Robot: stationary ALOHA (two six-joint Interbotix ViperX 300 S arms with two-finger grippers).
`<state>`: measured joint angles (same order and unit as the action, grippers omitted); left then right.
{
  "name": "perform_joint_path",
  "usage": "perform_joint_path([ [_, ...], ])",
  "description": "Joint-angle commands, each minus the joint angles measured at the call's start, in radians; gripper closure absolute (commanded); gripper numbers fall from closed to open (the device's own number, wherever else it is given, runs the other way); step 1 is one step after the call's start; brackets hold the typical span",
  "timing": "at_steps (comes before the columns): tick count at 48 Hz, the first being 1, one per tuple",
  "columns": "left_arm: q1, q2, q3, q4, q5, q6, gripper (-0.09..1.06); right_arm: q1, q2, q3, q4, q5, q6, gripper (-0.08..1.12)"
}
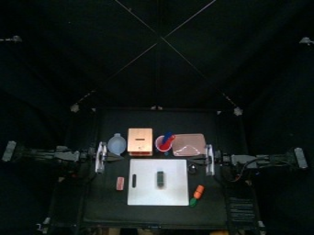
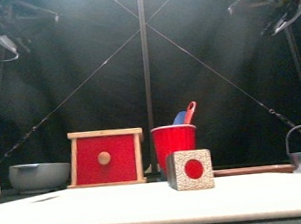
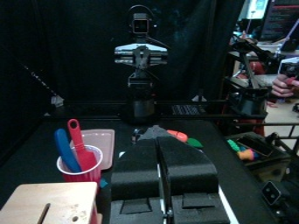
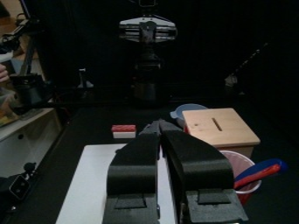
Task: Cut the sushi into 4 pieces with the knife
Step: Pick up the knife at its handle with right hand
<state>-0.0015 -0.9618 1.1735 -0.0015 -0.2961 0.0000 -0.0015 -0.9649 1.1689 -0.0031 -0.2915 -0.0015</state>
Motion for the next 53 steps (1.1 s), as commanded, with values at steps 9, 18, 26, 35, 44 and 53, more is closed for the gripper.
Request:
perform_joint_path([
  [9, 0.021, 0.08, 0.015, 0.002, -0.132, 0.005, 0.99, -0.14, 0.078, -0.054, 0.123, -0.002, 0.025, 0.98],
  [18, 0.063, 0.141, 0.005, -0.002, -0.166, 0.002, 0.98, -0.305, 0.166, -0.199, 0.195, 0.155, 0.023, 0.98],
  [26, 0.12, 0.187, -0.002, -0.002, -0.17, -0.002, 0.98, -0.437, 0.265, -0.377, 0.247, 0.353, 0.026, 0.94],
  [35, 0.186, 0.204, -0.005, -0.002, -0.17, -0.003, 0.98, -0.591, 0.37, -0.54, 0.342, 0.56, 0.021, 0.68],
  [44, 0.233, 0.204, -0.003, -0.02, -0.17, -0.002, 0.98, -0.687, 0.465, -0.644, 0.407, 0.726, 0.008, 0.29],
  [53, 0.265, 0.204, 0.0, -0.029, -0.169, 0.0, 0.98, -0.704, 0.584, -0.761, 0.439, 0.862, -0.02, 0.05],
])
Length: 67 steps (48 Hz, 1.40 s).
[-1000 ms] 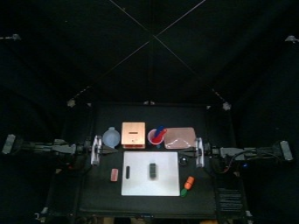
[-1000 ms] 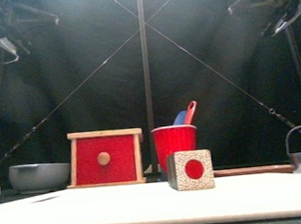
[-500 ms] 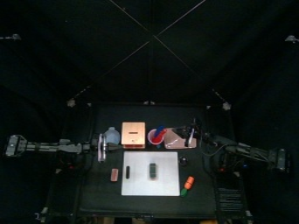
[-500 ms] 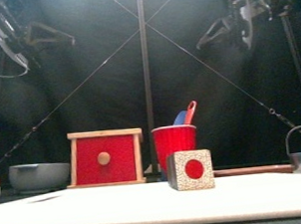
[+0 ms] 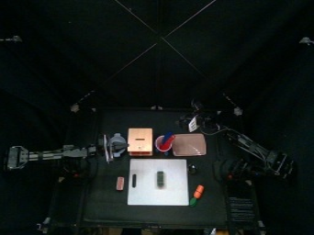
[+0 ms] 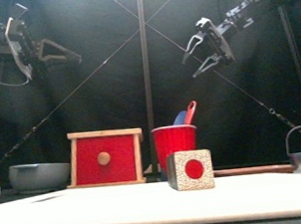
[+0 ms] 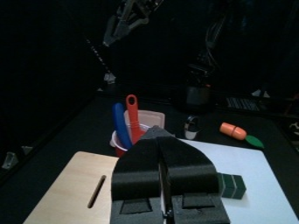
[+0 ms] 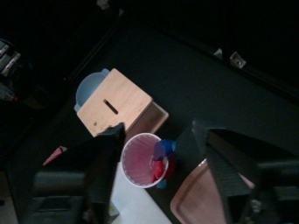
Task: Cut the sushi into 4 pieces with the knife
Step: Pick up the knife at its handle with right hand
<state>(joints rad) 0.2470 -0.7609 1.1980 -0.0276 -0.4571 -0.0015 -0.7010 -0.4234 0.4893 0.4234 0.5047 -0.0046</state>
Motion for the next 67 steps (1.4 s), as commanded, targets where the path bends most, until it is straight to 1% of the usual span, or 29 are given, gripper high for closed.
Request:
perform_joint_path([
  [1, 0.018, 0.003, -0.025, -0.003, -0.006, 0.002, 0.98, -0.005, 0.057, -0.094, 0.015, 0.087, -0.025, 0.05],
  [5, 0.028, 0.003, -0.02, -0.003, -0.005, 0.002, 0.98, -0.006, 0.121, -0.15, 0.025, 0.19, -0.067, 0.06],
  [13, 0.031, 0.003, -0.017, -0.003, -0.003, 0.002, 0.98, -0.026, 0.224, -0.215, 0.091, 0.36, -0.109, 0.06],
  [19, 0.029, 0.003, -0.014, -0.003, -0.002, 0.002, 0.98, -0.044, 0.284, -0.236, 0.123, 0.436, -0.127, 0.06],
  [26, 0.029, 0.003, -0.012, -0.003, -0.002, 0.0, 0.98, -0.06, 0.319, -0.241, 0.129, 0.495, -0.137, 0.06],
  [34, 0.029, 0.003, -0.012, -0.003, -0.002, 0.0, 0.98, -0.046, 0.357, -0.247, 0.129, 0.548, -0.132, 0.06],
  [43, 0.029, 0.003, -0.012, -0.003, -0.002, 0.0, 0.98, -0.017, 0.416, -0.272, 0.13, 0.558, -0.135, 0.06],
  [52, 0.026, 0.003, -0.003, -0.003, -0.002, 0.0, 0.98, 0.008, 0.465, -0.305, 0.126, 0.597, -0.129, 0.06],
  [67, 0.028, 0.003, 0.002, -0.003, -0.002, 0.0, 0.98, 0.021, 0.499, -0.322, 0.11, 0.626, -0.123, 0.06],
])
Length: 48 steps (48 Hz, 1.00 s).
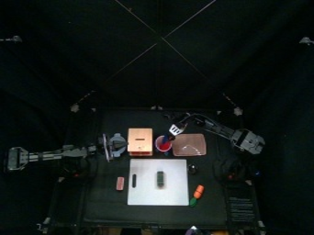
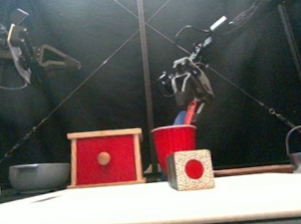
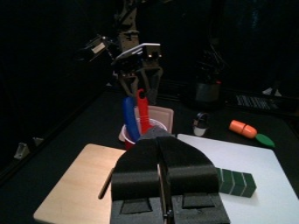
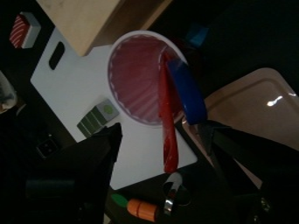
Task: Cut the sushi into 4 pieces with the knife
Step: Pick up the knife at its handle with right hand
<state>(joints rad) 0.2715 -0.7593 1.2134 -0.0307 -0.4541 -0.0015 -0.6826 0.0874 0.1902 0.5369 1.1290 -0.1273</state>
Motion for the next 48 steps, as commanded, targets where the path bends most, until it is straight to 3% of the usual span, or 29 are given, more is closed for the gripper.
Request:
perform_joint_path([
  [1, 0.003, 0.002, -0.012, 0.0, -0.005, 0.0, 0.98, 0.003, -0.009, -0.023, -0.005, 0.003, 0.0, 0.07],
  [13, 0.003, 0.002, -0.012, 0.0, -0.005, -0.002, 0.98, 0.005, 0.006, -0.032, -0.008, 0.003, 0.002, 0.1],
  [26, 0.003, 0.002, -0.012, 0.0, -0.005, -0.002, 0.98, 0.006, 0.009, -0.031, -0.008, 0.028, 0.002, 0.43],
  [39, 0.005, 0.002, -0.014, 0.0, -0.005, -0.002, 0.98, 0.006, 0.011, -0.032, -0.015, 0.04, 0.031, 0.6],
  [48, 0.008, 0.002, -0.014, -0.002, -0.005, 0.002, 0.98, 0.0, 0.005, -0.057, -0.014, 0.069, 0.044, 0.78],
])
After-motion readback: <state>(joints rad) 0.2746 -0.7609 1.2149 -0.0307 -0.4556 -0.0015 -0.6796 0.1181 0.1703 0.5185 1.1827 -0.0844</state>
